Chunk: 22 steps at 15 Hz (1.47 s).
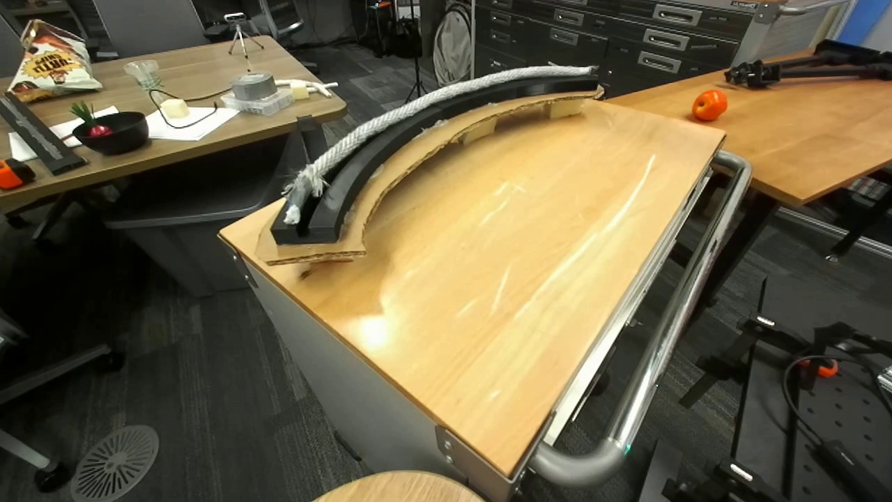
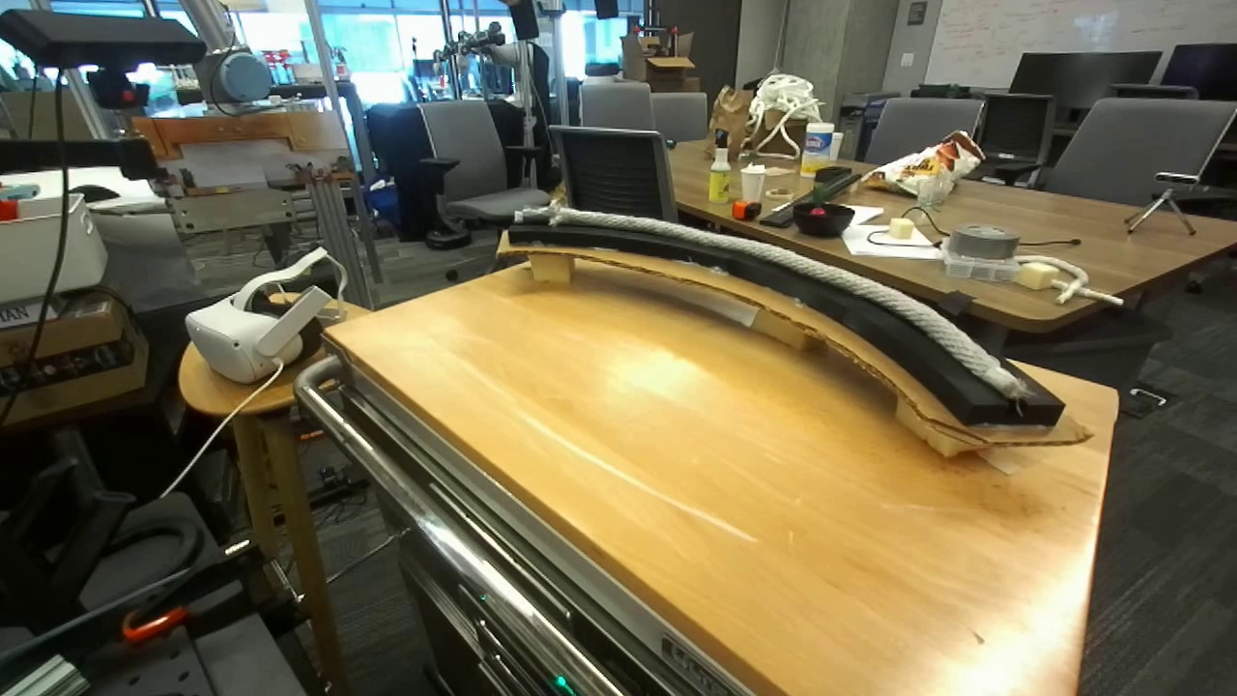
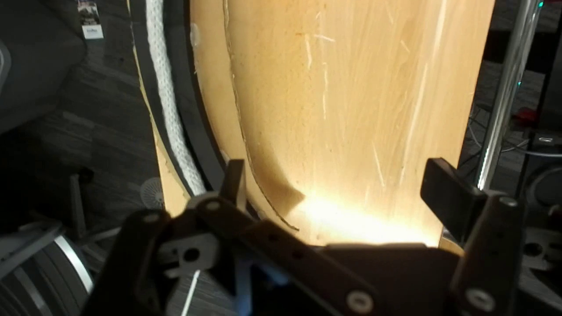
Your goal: Put the white rope on the table
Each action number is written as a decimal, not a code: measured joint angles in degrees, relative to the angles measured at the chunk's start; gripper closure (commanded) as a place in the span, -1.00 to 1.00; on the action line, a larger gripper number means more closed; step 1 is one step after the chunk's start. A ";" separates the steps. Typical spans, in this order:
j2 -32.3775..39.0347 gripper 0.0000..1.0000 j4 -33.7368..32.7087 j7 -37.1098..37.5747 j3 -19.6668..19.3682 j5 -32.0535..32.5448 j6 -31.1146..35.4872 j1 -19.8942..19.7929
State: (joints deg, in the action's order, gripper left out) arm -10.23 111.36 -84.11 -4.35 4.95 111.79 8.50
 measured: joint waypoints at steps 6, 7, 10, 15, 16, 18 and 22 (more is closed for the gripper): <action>11.08 -1.00 -11.36 -4.38 0.96 -6.34 -6.30 -0.05; 11.22 -1.00 -11.68 -4.44 0.96 -6.35 -6.63 -0.10; 11.19 -1.00 -12.00 -4.48 1.26 -6.35 -6.93 -0.47; 15.20 -1.00 -12.98 -6.73 3.89 -5.87 -6.79 -2.08; 16.97 -1.00 -13.81 -8.15 4.42 -5.87 -6.74 -2.23; 21.05 -1.00 -16.11 -11.01 5.55 -5.93 -6.09 -2.62; 29.47 -1.00 -21.92 -14.63 7.88 -6.14 -4.34 -3.51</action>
State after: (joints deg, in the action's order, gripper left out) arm 19.24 89.44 -98.74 3.53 -1.20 107.45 5.00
